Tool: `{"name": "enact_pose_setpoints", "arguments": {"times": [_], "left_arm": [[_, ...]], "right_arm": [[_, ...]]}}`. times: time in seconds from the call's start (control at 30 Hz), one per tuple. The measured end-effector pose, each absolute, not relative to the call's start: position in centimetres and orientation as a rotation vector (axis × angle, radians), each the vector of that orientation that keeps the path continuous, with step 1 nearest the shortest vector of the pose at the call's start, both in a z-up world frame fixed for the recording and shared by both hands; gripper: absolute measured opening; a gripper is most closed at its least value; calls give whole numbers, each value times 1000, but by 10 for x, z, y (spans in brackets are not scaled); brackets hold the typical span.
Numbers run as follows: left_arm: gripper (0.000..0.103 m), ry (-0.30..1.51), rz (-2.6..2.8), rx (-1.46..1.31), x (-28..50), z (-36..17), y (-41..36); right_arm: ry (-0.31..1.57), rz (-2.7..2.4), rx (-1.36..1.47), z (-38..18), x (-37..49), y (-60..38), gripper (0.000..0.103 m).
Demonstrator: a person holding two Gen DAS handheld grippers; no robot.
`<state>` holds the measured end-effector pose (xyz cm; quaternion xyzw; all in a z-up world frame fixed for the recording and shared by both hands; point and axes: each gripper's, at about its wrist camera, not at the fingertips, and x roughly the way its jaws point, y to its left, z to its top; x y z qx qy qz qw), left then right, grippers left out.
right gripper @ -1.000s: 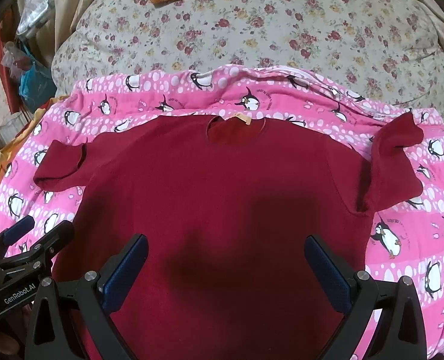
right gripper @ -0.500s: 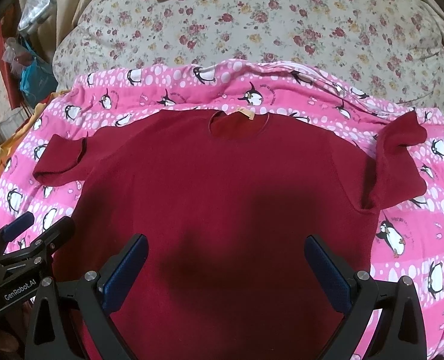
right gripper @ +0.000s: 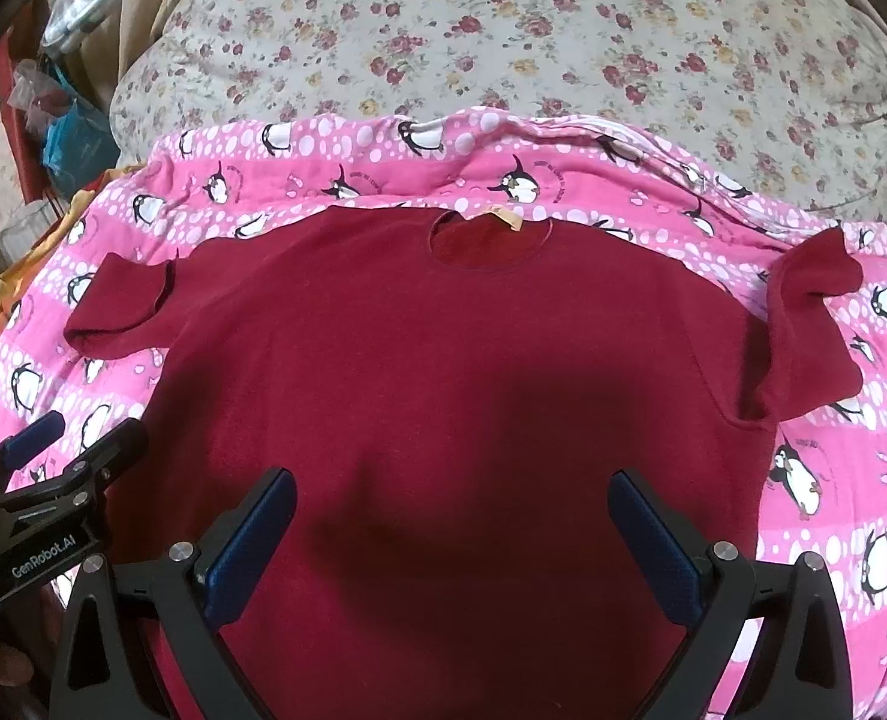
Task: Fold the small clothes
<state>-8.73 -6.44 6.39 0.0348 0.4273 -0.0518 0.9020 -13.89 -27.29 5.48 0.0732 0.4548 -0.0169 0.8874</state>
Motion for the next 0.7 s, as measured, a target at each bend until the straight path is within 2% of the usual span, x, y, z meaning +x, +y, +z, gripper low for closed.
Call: {"name": "enact_pose_setpoints", "arguments": {"times": [0.7], "left_arm": [[102, 912, -70, 59, -73, 53, -53]], "right_arm": [[978, -39, 116, 42, -126, -270, 103]]}}
